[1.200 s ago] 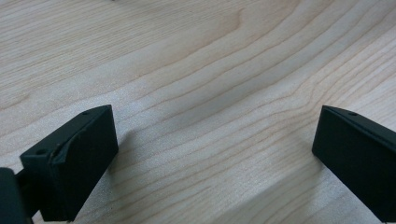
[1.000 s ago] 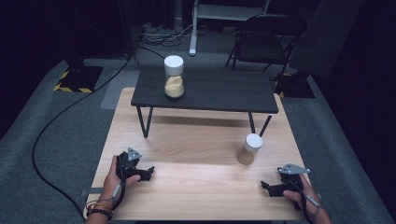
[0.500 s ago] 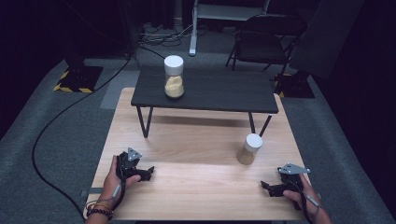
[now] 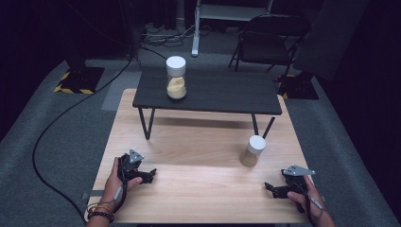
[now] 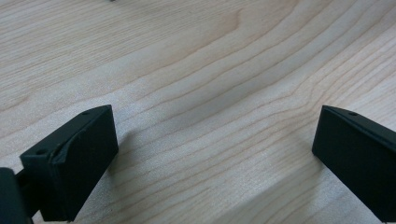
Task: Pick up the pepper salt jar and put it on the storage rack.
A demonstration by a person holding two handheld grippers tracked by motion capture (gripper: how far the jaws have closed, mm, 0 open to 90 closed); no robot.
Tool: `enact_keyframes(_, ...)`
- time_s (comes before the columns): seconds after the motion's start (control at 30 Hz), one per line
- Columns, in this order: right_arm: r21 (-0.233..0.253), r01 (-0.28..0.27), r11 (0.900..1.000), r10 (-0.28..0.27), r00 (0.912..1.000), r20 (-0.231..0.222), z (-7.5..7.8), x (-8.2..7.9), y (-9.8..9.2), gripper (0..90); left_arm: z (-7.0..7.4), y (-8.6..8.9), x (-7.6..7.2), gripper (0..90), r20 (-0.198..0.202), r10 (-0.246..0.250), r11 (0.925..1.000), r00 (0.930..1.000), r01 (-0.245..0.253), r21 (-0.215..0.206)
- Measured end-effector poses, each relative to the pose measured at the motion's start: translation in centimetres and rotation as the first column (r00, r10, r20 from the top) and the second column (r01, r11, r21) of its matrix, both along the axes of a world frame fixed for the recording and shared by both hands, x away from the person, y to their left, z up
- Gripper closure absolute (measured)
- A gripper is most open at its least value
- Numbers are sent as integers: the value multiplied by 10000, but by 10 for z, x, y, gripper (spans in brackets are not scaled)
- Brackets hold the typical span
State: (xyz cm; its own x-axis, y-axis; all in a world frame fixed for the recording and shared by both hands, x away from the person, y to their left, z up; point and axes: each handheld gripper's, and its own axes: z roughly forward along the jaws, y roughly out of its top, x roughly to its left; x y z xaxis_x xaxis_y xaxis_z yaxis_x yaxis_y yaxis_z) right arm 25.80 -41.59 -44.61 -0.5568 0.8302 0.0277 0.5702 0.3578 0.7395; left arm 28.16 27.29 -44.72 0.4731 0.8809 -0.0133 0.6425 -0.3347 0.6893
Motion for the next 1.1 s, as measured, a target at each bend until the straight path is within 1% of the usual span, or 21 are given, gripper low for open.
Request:
enact_keyframes(0.03, 138, 86, 9999, -87, 9999, 82, 1, -1, -2, 17, 0, 0, 0, 4, -1, 2, 10000, 10000, -2, -2)
enact_keyframes(0.13, 202, 405, 9990, -413, 9983, 410, 5, -8, -4, 16, 0, 0, 0, 4, -5, -1, 10000, 10000, 1, 0)
enact_keyframes(0.27, 304, 580, 9979, -603, 9950, 795, 11, -16, -6, 16, 0, 0, 0, 4, -2, -2, 10000, 10000, 2, 1)
enact_keyframes(0.4, 316, 677, 9972, -707, 9918, 1066, 16, -19, -5, 16, 0, 0, 0, 4, -5, 0, 10000, 10000, 0, 0)
enact_keyframes(0.5, 254, 771, 9967, -796, 9897, 1187, 20, -20, -1, 16, 0, 0, 0, 4, -5, -1, 10000, 10000, 1, -2)
enact_keyframes(0.7, 478, 849, 9952, -911, 9847, 1485, 28, -26, 2, 16, 0, 0, 0, 4, -6, -1, 10000, 10000, 1, -2)
enact_keyframes(0.8, 476, 994, 9939, -1061, 9795, 1711, 30, -30, 6, 15, 0, 0, 0, 4, -8, -2, 10000, 10000, 2, -3)
enact_keyframes(0.83, 578, 999, 9933, -1087, 9779, 1787, 31, -31, 7, 15, 0, 0, 0, 4, -7, -2, 10000, 10000, 2, 3)
enact_keyframes(1.0, 757, 907, 9930, -1038, 9759, 1919, 34, -34, 11, 13, 0, 0, 0, 4, -4, 4, 10000, 10000, -4, -7)
enact_keyframes(1.1, 704, 857, 9938, -981, 9755, 1971, 34, -34, 13, 13, 0, 0, 0, 4, -7, 2, 10000, 10000, -2, -8)
